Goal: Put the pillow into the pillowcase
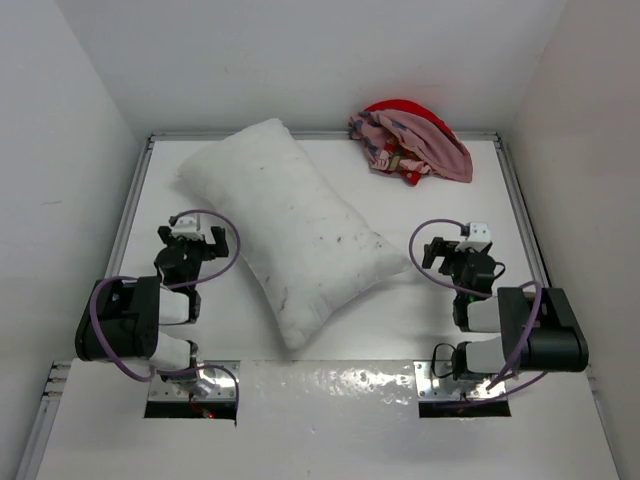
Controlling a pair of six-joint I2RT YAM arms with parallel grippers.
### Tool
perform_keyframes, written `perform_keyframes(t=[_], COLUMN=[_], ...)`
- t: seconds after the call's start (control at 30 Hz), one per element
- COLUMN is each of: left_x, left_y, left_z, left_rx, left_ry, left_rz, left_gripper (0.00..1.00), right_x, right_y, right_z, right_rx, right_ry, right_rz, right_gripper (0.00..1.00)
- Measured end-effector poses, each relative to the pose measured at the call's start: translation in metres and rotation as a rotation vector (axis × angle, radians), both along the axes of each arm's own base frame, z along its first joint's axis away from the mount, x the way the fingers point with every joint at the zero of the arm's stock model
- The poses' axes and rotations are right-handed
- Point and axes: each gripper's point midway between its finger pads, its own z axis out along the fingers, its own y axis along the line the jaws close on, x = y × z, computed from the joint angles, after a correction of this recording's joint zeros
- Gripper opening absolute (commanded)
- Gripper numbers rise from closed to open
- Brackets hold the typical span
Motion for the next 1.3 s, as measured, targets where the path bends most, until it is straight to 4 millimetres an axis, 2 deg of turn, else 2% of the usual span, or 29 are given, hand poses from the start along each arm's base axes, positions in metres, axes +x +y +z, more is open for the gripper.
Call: perform_keyframes(t=[0.13,0.2,0.27,0.3,0.33,0.4,0.43,0.47,0.5,0.53,0.57,0.6,0.63,0.67,0.7,0.73,0.77,0.83,0.87,0.93,1.0,1.07,1.1,1.13,1.17,1.2,1.23,1.27,1.3], left_x=[0.000,0.001,0.019,0.032,0.047,0.078,0.087,0.093,0.097,0.098,0.098,0.098,0.099,0.100,0.100,0.099,0.097,0.095,0.091,0.080,0.072,0.072,0.075,0.077,0.081,0.085,0.089,0.095,0.100], left_y=[-0.001,-0.003,-0.005,-0.005,0.000,0.011,0.015,0.019,0.018,0.014,0.008,-0.003,-0.019,-0.038,-0.058,-0.076,-0.095,-0.117,-0.120,-0.118,-0.117,-0.116,-0.117,-0.119,-0.122,-0.123,-0.125,-0.124,-0.124], left_z=[0.000,-0.001,0.017,0.036,0.060,0.129,0.163,0.201,0.232,0.256,0.275,0.288,0.282,0.272,0.256,0.235,0.209,0.145,0.112,0.063,0.041,0.037,0.038,0.037,0.037,0.035,0.034,0.033,0.032], left_rx=[0.000,-0.003,0.045,0.081,0.153,0.275,0.315,0.358,0.411,0.470,0.538,0.604,0.647,0.682,0.711,0.732,0.745,0.724,0.706,0.668,0.665,0.672,0.670,0.656,0.633,0.610,0.575,0.537,0.500], left_ry=[0.000,0.026,0.064,0.063,0.070,0.035,0.012,-0.018,-0.040,-0.044,-0.044,-0.047,-0.009,0.024,0.062,0.111,0.173,0.331,0.419,0.553,0.607,0.613,0.606,0.605,0.608,0.611,0.619,0.627,0.630], left_rz=[-0.005,-0.028,-0.078,-0.102,-0.119,-0.116,-0.111,-0.114,-0.138,-0.186,-0.242,-0.311,-0.385,-0.463,-0.544,-0.623,-0.716,-0.864,-0.922,-0.990,-1.023,-1.015,-1.002,-0.985,-0.962,-0.942,-0.913,-0.879,-0.845], left_gripper=[1.00,1.00,1.00,1.00,1.00,1.00,1.00,1.00,1.00,0.97,0.26,0.05,0.00,0.00,0.15,0.53,0.69,0.99,1.00,1.00,1.00,0.93,0.80,0.48,0.31,0.05,0.00,0.00,0.00], right_x=[-0.005,0.013,0.047,0.064,0.085,0.125,0.147,0.167,0.183,0.194,0.202,0.217,0.230,0.247,0.266,0.285,0.299,0.318,0.324,0.327,0.324,0.321,0.318,0.316,0.314,0.313,0.312,0.309,0.304], right_y=[0.005,0.007,0.005,0.003,0.000,-0.009,-0.014,-0.017,-0.018,-0.015,-0.008,-0.005,0.000,0.004,0.007,0.012,0.014,0.020,0.026,0.041,0.062,0.084,0.090,0.098,0.104,0.107,0.109,0.108,0.107], right_z=[0.001,0.030,0.085,0.116,0.152,0.218,0.251,0.278,0.296,0.307,0.306,0.310,0.302,0.297,0.286,0.271,0.251,0.191,0.157,0.095,0.043,0.001,-0.014,-0.025,-0.032,-0.034,-0.033,-0.031,-0.029], right_rx=[-0.001,-0.019,-0.062,-0.095,-0.137,-0.222,-0.261,-0.288,-0.309,-0.308,-0.275,-0.260,-0.214,-0.171,-0.141,-0.109,-0.086,-0.047,-0.036,-0.032,-0.040,-0.054,-0.061,-0.067,-0.070,-0.076,-0.072,-0.062,-0.055], right_ry=[0.072,0.081,0.063,0.056,0.054,0.037,0.027,0.004,-0.011,-0.017,-0.001,-0.012,0.017,0.020,0.028,0.037,0.057,0.144,0.196,0.287,0.371,0.433,0.457,0.470,0.471,0.466,0.452,0.445,0.443], right_rz=[0.034,0.061,0.088,0.099,0.107,0.087,0.067,0.057,0.061,0.077,0.113,0.127,0.143,0.146,0.147,0.150,0.147,0.140,0.143,0.158,0.184,0.206,0.208,0.213,0.215,0.217,0.212,0.210,0.205], right_gripper=[0.99,0.99,0.99,0.99,0.99,0.99,0.99,0.60,0.29,0.07,0.11,0.29,0.55,0.68,0.84,0.94,0.99,0.99,0.99,0.99,0.99,0.97,0.93,0.86,0.60,0.41,0.22,0.00,0.00])
